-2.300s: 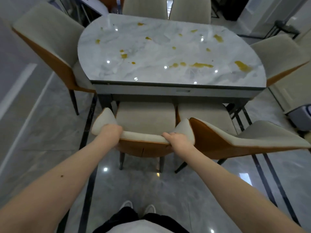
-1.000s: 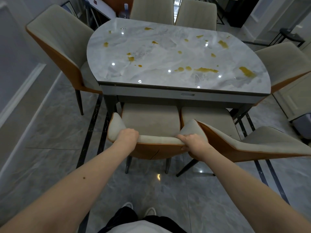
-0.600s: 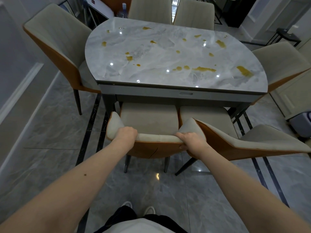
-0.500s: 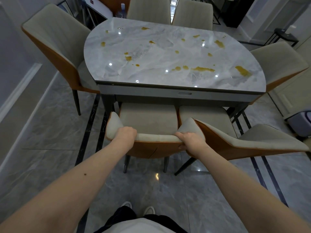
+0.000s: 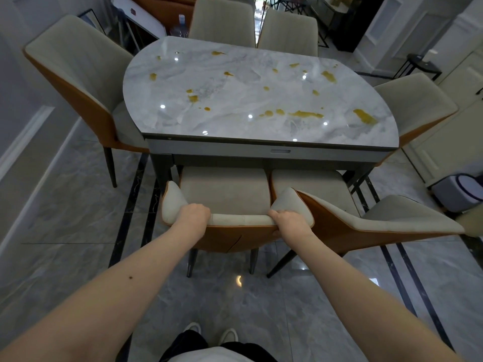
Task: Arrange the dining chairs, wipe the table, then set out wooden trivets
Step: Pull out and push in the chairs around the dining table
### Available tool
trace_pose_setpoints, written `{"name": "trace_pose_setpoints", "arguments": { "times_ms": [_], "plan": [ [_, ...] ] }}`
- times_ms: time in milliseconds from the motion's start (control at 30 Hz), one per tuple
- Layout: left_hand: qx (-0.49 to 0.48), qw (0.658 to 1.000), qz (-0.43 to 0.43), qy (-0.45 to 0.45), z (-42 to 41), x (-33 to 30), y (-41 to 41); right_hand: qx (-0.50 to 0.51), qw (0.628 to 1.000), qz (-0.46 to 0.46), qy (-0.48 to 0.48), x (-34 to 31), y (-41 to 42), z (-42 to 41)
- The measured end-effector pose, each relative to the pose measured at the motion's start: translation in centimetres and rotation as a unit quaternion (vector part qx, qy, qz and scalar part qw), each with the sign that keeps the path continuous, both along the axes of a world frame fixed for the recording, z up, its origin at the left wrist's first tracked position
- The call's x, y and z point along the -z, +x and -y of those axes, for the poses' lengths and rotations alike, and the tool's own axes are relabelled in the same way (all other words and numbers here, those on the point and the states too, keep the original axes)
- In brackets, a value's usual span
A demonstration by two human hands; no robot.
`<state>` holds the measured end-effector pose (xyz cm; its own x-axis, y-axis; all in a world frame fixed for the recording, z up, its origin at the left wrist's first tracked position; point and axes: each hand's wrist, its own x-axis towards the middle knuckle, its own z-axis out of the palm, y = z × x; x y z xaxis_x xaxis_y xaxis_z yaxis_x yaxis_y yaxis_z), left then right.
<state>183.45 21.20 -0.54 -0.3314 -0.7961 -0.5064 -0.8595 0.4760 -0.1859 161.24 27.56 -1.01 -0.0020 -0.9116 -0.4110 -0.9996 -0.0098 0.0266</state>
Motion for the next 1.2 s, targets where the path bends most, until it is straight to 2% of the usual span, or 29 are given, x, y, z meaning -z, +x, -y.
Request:
{"name": "trace_pose_setpoints", "arguments": {
  "times_ms": [267,700,1000,1200],
  "plan": [
    [0.006,1.000,-0.014,-0.001,0.0,0.2,0.1,0.012,1.000,-0.017,0.022,-0.3,0.2,0.1],
    [0.003,0.999,-0.027,0.042,-0.1,-0.9,-0.9,0.017,1.000,0.010,-0.018,-0.5,-0.2,-0.8],
    [0.080,0.985,-0.147,0.045,-3.8,-3.5,-11.1,0.024,0.994,0.046,-0.093,-2.2,-6.2,-4.7],
    [0.073,0.977,-0.196,0.028,-7.5,-3.5,-22.5,0.014,0.992,0.025,-0.122,-2.8,-15.8,-9.1]
  ]
}}
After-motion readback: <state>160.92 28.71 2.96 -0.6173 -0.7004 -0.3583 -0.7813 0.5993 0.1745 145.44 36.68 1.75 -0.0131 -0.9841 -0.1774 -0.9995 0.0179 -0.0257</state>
